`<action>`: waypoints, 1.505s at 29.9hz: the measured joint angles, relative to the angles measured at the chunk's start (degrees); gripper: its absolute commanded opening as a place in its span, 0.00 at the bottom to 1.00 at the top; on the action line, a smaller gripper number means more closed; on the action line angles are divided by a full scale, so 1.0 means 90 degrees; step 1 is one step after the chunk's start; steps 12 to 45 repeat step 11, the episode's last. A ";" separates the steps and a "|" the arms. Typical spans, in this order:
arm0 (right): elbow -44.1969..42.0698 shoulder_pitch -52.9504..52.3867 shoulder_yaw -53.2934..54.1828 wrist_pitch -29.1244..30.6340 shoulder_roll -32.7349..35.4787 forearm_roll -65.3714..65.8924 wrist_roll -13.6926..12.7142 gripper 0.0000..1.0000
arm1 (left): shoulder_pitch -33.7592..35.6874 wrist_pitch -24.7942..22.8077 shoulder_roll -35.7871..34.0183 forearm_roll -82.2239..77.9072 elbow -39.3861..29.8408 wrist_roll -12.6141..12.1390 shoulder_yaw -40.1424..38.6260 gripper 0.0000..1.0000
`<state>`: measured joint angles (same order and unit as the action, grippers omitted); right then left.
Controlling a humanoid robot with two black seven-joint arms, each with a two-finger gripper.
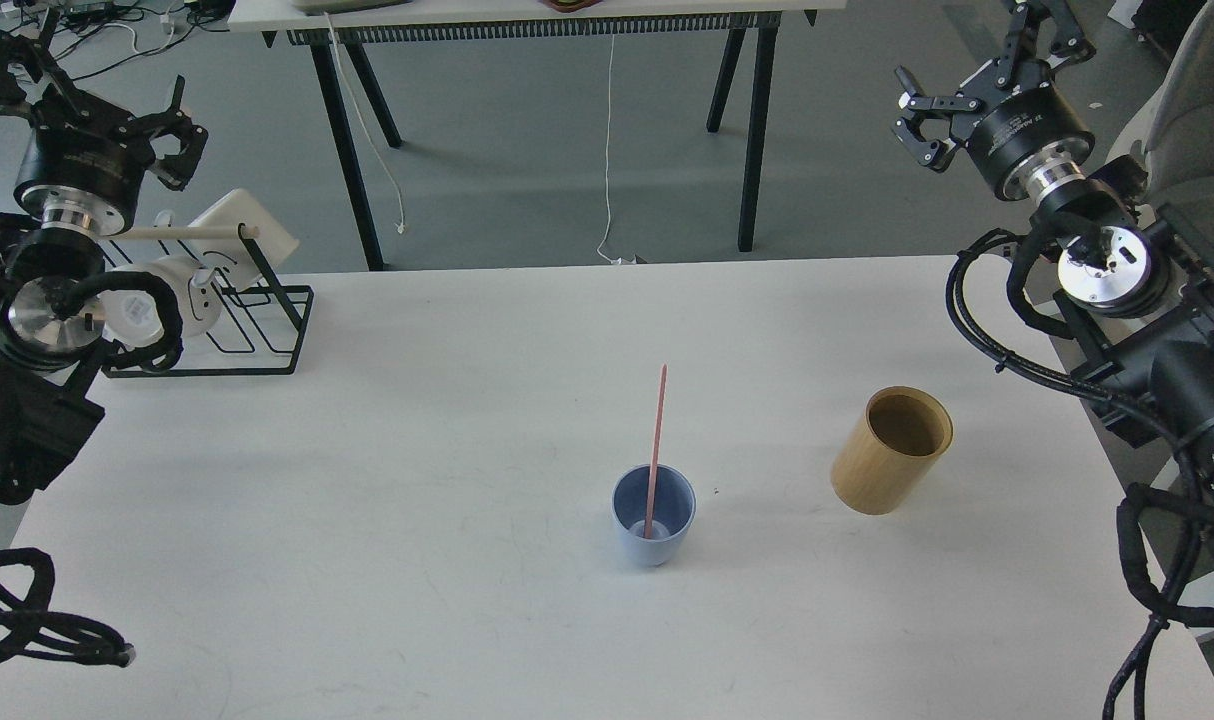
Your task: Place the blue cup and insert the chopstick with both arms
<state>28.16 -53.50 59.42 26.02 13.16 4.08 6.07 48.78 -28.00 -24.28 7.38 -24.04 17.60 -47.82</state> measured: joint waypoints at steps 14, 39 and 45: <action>-0.0296 -0.0237 0.0169 0.0218 -0.0471 -0.0639 -0.0193 1.00 | 0.0325 0.0000 0.0231 0.0010 -0.0010 -0.0088 -0.0010 1.00; -0.0296 -0.0237 0.0169 0.0218 -0.0471 -0.0639 -0.0193 1.00 | 0.0325 0.0000 0.0231 0.0010 -0.0010 -0.0088 -0.0010 1.00; -0.0296 -0.0237 0.0169 0.0218 -0.0471 -0.0639 -0.0193 1.00 | 0.0325 0.0000 0.0231 0.0010 -0.0010 -0.0088 -0.0010 1.00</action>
